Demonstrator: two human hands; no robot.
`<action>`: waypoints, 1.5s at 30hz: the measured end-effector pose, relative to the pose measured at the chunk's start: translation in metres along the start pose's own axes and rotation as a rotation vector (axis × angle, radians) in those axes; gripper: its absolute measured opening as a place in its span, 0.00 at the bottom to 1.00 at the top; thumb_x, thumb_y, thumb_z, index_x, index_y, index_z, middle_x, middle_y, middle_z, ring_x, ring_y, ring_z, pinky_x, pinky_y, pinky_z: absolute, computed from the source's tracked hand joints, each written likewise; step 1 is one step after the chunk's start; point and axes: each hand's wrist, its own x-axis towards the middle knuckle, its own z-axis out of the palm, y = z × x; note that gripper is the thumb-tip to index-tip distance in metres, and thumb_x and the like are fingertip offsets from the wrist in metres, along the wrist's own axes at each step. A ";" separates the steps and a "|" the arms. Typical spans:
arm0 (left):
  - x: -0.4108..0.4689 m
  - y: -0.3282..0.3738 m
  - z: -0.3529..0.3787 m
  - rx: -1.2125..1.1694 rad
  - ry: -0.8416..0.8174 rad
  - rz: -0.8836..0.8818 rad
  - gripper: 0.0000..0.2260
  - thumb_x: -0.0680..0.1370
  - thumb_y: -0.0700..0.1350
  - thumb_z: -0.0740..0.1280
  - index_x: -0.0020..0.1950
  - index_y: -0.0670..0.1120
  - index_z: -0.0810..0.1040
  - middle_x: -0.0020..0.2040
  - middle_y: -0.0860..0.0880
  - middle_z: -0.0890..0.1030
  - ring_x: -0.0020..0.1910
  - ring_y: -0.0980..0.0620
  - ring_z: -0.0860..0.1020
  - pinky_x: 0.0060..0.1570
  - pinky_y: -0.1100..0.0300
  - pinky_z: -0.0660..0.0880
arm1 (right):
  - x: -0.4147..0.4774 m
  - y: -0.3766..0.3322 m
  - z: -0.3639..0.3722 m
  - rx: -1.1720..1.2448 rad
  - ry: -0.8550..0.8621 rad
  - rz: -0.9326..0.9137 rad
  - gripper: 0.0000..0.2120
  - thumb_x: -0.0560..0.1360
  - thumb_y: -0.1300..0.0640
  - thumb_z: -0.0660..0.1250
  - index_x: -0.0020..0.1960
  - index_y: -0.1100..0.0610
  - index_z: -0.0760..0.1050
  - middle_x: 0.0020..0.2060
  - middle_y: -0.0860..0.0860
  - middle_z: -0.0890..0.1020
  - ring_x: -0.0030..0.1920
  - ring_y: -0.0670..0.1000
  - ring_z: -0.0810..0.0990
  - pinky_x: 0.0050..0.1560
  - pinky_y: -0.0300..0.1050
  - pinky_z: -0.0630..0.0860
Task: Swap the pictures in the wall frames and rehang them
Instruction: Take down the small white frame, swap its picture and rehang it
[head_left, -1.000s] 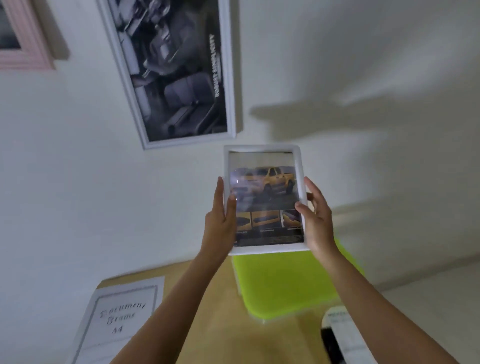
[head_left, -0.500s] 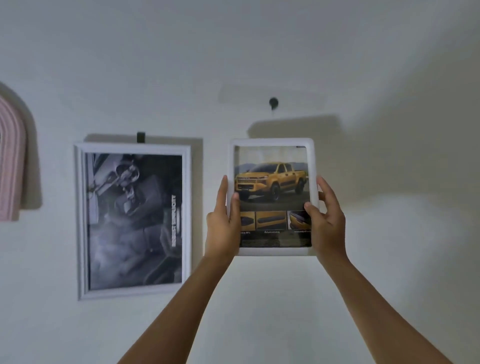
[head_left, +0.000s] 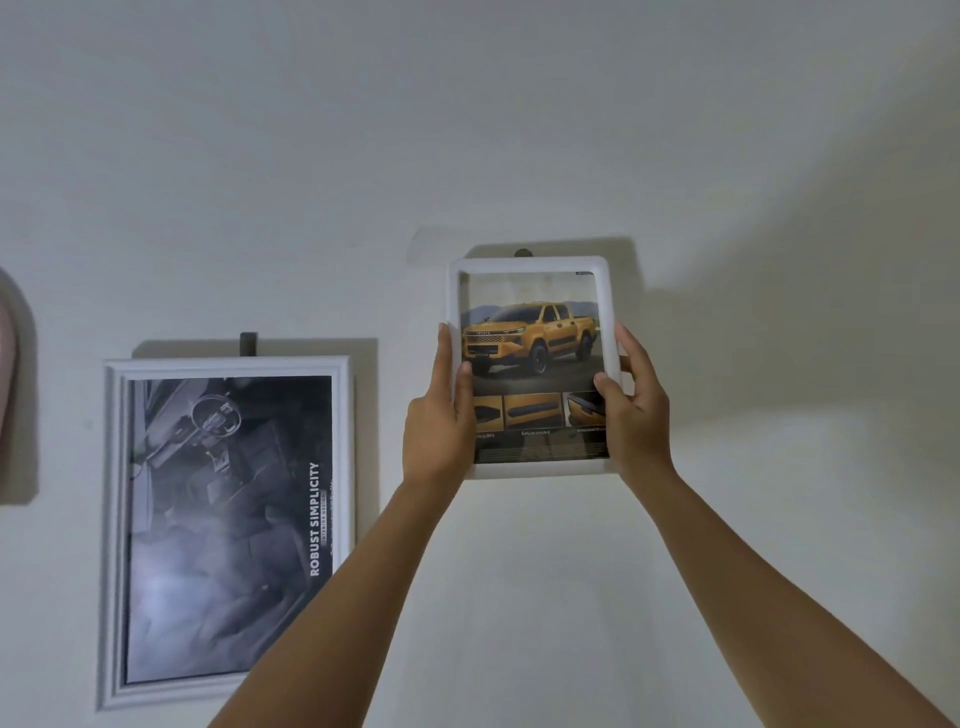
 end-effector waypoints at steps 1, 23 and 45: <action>0.003 0.002 0.000 -0.014 -0.002 0.014 0.23 0.80 0.56 0.49 0.74 0.60 0.47 0.41 0.47 0.81 0.37 0.52 0.81 0.39 0.53 0.81 | 0.003 0.000 0.001 -0.001 -0.005 -0.009 0.23 0.76 0.61 0.59 0.70 0.50 0.64 0.66 0.55 0.72 0.66 0.55 0.72 0.61 0.59 0.74; 0.007 -0.015 0.012 -0.086 -0.055 0.042 0.21 0.80 0.55 0.50 0.69 0.69 0.44 0.45 0.50 0.81 0.40 0.53 0.82 0.42 0.54 0.81 | 0.014 0.021 -0.003 -0.009 -0.112 0.007 0.19 0.81 0.60 0.54 0.70 0.47 0.61 0.47 0.47 0.76 0.46 0.42 0.79 0.40 0.32 0.78; -0.002 -0.017 0.008 0.134 -0.017 0.109 0.25 0.81 0.49 0.56 0.75 0.55 0.51 0.56 0.50 0.65 0.53 0.51 0.73 0.50 0.56 0.78 | -0.001 0.025 -0.025 -0.265 -0.152 -0.015 0.24 0.79 0.63 0.56 0.73 0.52 0.58 0.53 0.52 0.66 0.47 0.44 0.72 0.42 0.22 0.71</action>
